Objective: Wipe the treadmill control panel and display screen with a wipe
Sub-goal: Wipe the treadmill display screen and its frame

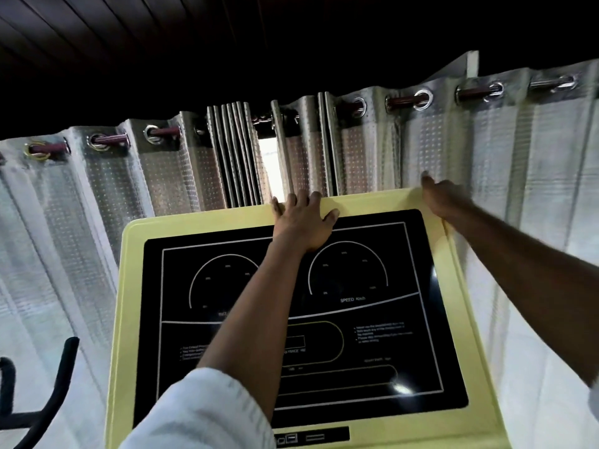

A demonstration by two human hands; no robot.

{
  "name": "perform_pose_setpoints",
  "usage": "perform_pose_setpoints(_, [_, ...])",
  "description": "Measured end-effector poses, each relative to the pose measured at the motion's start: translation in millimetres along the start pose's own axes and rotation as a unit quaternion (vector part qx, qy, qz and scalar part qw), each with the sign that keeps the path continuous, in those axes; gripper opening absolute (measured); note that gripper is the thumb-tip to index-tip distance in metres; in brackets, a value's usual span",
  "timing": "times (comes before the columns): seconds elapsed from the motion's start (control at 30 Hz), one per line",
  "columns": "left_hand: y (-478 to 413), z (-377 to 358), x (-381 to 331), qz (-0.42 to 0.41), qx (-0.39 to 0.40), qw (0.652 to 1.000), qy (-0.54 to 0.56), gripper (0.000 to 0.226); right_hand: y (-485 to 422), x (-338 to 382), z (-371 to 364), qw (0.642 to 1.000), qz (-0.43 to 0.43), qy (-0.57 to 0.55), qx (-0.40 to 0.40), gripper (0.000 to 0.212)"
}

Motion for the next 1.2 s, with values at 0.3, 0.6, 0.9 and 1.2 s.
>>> perform_pose_setpoints(0.3, [1,-6,-10,0.030,-0.006,0.999,-0.015,0.076,53,-64,-31,0.965,-0.074,-0.251,0.017,0.085])
perform_pose_setpoints(0.6, [4,-7,-13,0.028,-0.040,0.998,-0.046,0.078,106,-107,-45,0.968,-0.133,-0.197,0.082,0.090])
perform_pose_setpoints(0.9, [6,-10,-13,0.032,-0.048,0.997,-0.059,0.080,163,-143,-56,0.951,-0.154,-0.250,0.099,0.081])
perform_pose_setpoints(1.2, [9,-14,-13,0.017,-0.064,0.996,-0.060,0.080,226,-175,-63,0.951,-0.185,-0.223,0.105,0.073])
Point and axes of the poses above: each hand's wrist, its own y-axis away from the middle knuckle, its own z-axis out of the back of the hand, x = y × z, the point moved 6 cm from there along -y, towards the middle knuckle, and after that the axes turned 6 degrees about z, right-handed, at the moved point
